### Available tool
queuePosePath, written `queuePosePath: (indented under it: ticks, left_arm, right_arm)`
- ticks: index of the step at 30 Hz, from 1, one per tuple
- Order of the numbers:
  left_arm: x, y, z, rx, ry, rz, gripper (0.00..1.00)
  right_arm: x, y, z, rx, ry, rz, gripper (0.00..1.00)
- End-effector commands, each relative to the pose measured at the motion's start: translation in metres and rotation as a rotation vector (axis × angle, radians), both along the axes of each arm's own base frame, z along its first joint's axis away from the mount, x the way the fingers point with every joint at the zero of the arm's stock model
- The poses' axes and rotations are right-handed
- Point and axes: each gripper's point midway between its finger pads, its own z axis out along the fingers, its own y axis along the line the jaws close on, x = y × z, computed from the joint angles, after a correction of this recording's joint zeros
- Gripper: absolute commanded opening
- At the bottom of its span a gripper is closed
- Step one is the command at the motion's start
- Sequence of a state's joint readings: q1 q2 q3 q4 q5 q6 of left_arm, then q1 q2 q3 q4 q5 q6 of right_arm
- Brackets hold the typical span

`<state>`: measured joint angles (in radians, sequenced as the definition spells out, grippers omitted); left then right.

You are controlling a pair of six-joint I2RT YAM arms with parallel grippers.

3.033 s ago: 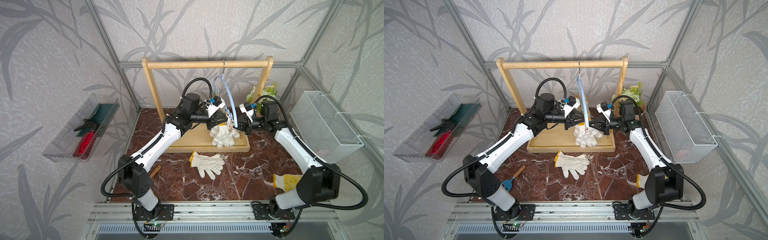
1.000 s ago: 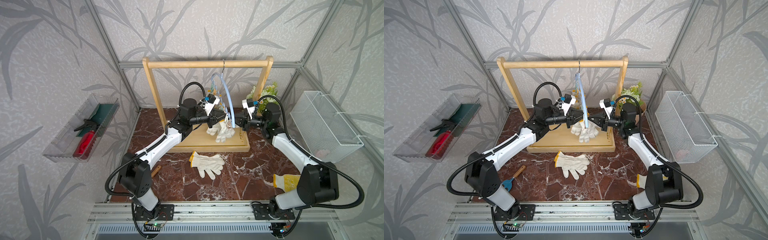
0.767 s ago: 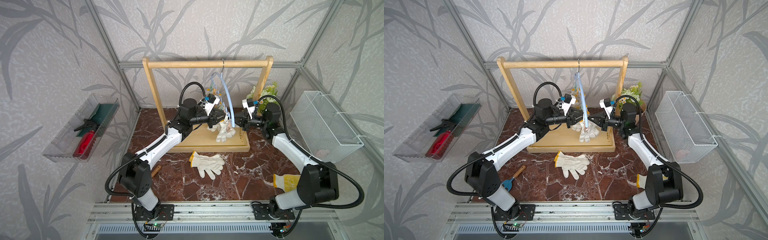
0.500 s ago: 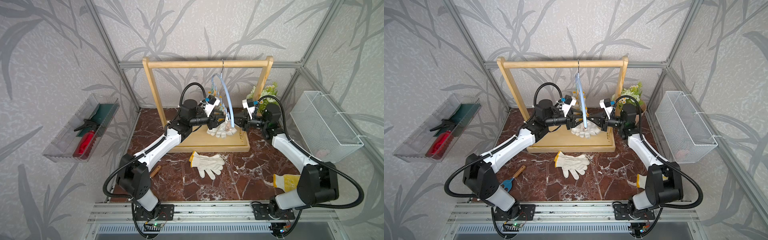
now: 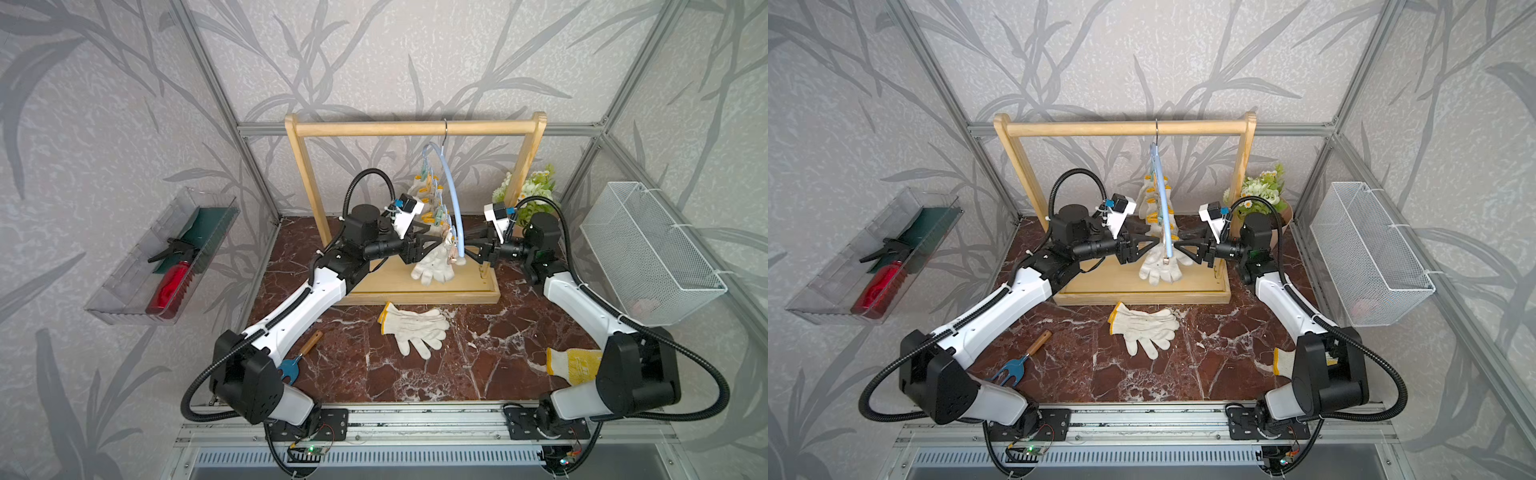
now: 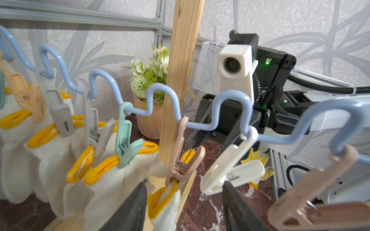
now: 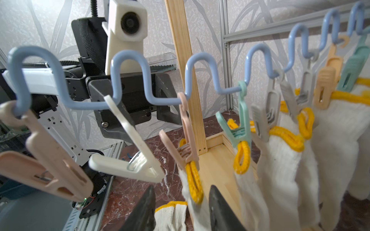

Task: Clip the gloves onto a hanger to dry
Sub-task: Clamp the glove onto the hanger, then pick up the glove from the center of the board.

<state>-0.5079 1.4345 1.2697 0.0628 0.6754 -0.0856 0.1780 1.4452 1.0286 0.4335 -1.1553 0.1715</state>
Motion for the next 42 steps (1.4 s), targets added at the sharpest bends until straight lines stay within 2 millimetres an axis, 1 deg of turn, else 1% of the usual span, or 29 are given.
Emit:
queuePosePath:
  ticks: [1, 2, 4, 6, 8, 10, 12, 15, 17, 20, 23, 28, 30, 35, 39, 42]
  left_arm:
    - [-0.004, 0.019, 0.002, 0.012, -0.019, 0.089, 0.61]
    - [-0.006, 0.025, -0.002, 0.015, -0.014, 0.118, 0.61]
    - [-0.006, 0.038, -0.014, 0.031, 0.014, 0.195, 0.62]
    - [-0.002, 0.058, -0.037, 0.063, 0.066, 0.317, 0.62]
    - [-0.002, 0.078, -0.062, 0.091, 0.127, 0.424, 0.62]
    - [-0.004, 0.095, -0.092, 0.119, 0.198, 0.517, 0.62]
    - [-0.01, 0.109, -0.128, 0.145, 0.285, 0.592, 0.62]
    - [-0.025, 0.121, -0.177, 0.172, 0.412, 0.647, 0.62]
    - [-0.036, 0.123, -0.202, 0.182, 0.484, 0.662, 0.62]
    - [-0.05, 0.123, -0.227, 0.212, 0.537, 0.68, 0.61]
    - [-0.061, 0.127, -0.245, 0.241, 0.581, 0.714, 0.61]
    - [-0.069, 0.136, -0.271, 0.256, 0.674, 0.792, 0.57]
    - [-0.076, 0.138, -0.283, 0.27, 0.732, 0.804, 0.56]
    - [-0.089, 0.126, -0.307, 0.266, 0.827, 0.758, 0.54]
    - [-0.092, 0.111, -0.313, 0.23, 0.857, 0.695, 0.53]
    - [-0.092, 0.106, -0.316, 0.222, 0.862, 0.675, 0.5]
  right_arm:
    - [-0.006, -0.006, -0.006, -0.028, 0.002, -0.077, 0.51]
    - [-0.007, -0.009, -0.013, -0.036, 0.019, -0.109, 0.52]
    - [-0.009, -0.015, -0.027, -0.054, 0.053, -0.173, 0.54]
    - [-0.013, -0.023, -0.044, -0.08, 0.091, -0.243, 0.55]
    - [-0.019, -0.028, -0.061, -0.105, 0.132, -0.289, 0.55]
    - [-0.026, -0.029, -0.078, -0.128, 0.173, -0.33, 0.56]
    - [-0.035, -0.028, -0.097, -0.145, 0.212, -0.352, 0.56]
    - [-0.049, -0.02, -0.123, -0.161, 0.272, -0.355, 0.57]
    - [-0.057, -0.015, -0.139, -0.186, 0.298, -0.359, 0.57]
    - [-0.068, -0.007, -0.155, -0.212, 0.328, -0.337, 0.57]
    - [-0.076, -0.002, -0.165, -0.214, 0.354, -0.319, 0.58]
    - [-0.087, 0.005, -0.174, -0.23, 0.38, -0.29, 0.58]
    - [-0.09, 0.008, -0.177, -0.235, 0.385, -0.28, 0.58]
    - [-0.093, 0.013, -0.179, -0.234, 0.388, -0.263, 0.58]
    - [-0.093, 0.016, -0.179, -0.229, 0.392, -0.244, 0.59]
    - [-0.094, 0.018, -0.18, -0.225, 0.399, -0.235, 0.59]
